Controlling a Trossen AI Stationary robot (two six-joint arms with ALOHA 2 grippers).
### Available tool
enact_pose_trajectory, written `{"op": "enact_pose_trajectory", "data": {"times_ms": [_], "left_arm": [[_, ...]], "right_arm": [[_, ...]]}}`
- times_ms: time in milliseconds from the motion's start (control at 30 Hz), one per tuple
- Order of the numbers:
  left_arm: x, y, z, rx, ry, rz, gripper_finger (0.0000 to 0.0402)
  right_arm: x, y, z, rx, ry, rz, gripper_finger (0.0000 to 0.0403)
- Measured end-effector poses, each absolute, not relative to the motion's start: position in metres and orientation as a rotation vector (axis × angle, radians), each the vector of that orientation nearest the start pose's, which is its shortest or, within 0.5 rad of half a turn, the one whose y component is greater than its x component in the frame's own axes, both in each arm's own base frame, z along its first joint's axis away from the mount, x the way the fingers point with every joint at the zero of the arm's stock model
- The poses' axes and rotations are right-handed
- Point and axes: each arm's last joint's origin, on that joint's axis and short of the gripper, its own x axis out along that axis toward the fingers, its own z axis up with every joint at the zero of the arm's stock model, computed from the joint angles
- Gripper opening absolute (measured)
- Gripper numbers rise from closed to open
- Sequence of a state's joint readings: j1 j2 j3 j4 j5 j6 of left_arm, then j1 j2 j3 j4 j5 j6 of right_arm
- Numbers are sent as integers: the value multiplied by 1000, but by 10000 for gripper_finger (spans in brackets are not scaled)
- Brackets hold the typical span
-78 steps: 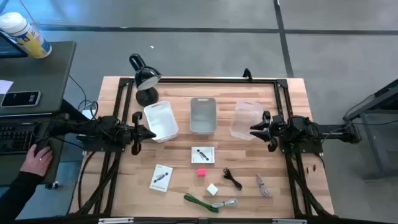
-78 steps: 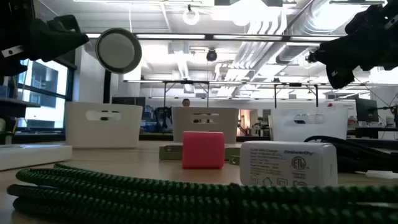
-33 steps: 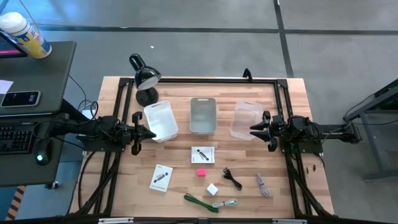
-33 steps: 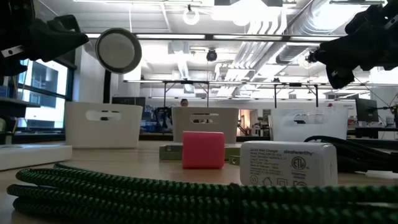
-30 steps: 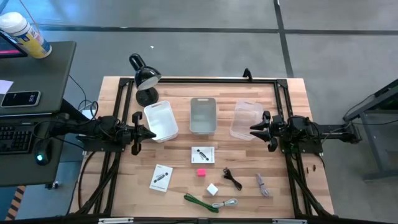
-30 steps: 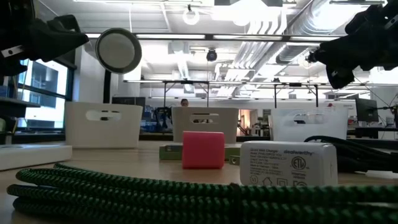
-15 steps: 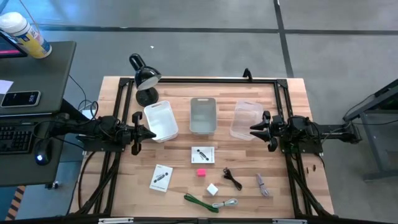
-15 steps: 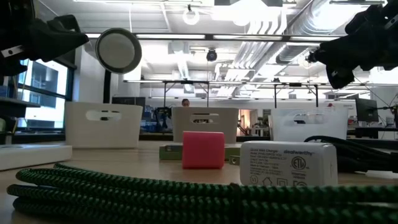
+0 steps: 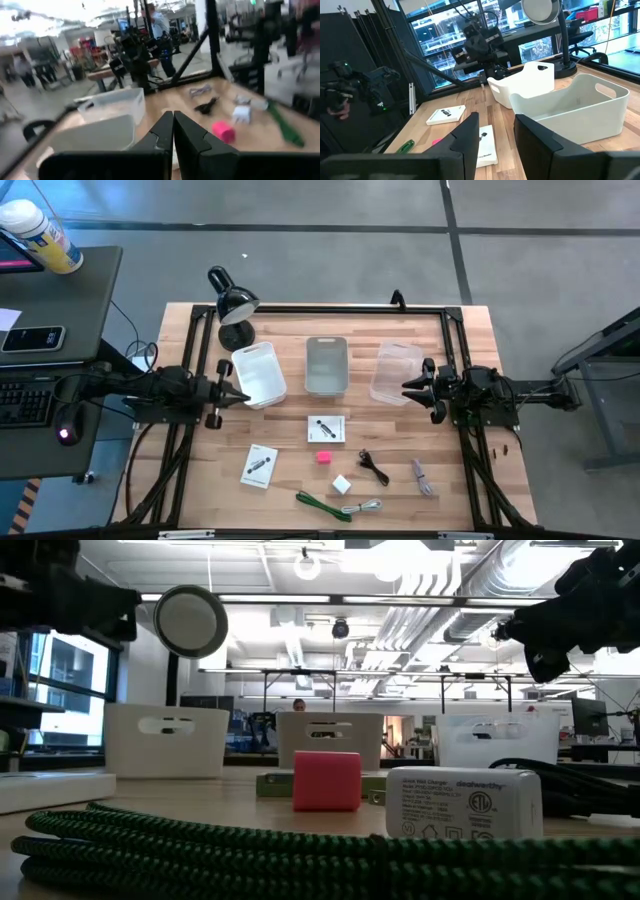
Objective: Pick and place items into bin
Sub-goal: Put the light blue charger cable into the transparent bin
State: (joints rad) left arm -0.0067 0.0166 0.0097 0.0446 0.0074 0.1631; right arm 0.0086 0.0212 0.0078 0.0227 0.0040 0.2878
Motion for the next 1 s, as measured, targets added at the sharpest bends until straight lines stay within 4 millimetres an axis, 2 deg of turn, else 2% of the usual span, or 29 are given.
{"op": "enact_pose_trajectory", "data": {"times_ms": [233,300,433,500,567,767,900,1000], "left_arm": [[96,1,188,-82,-232,27,3],[95,1,192,-106,-270,23,3],[93,1,197,-121,-329,20,3],[92,1,200,-130,-354,17,3],[91,1,201,-160,-375,10,3],[90,0,206,-194,-421,-9,3],[90,1,206,-195,-426,11,3],[89,2,208,-211,-450,27,3]], "right_arm": [[99,1,167,312,-14,6,114],[98,1,170,448,-45,13,114],[97,-2,184,851,-206,11,114],[96,-3,188,959,-268,2,114],[95,-3,190,979,-302,3,114],[96,-4,188,899,-281,-34,114],[95,-5,191,1058,-339,-28,114],[94,-3,196,1078,-353,50,114]]}}
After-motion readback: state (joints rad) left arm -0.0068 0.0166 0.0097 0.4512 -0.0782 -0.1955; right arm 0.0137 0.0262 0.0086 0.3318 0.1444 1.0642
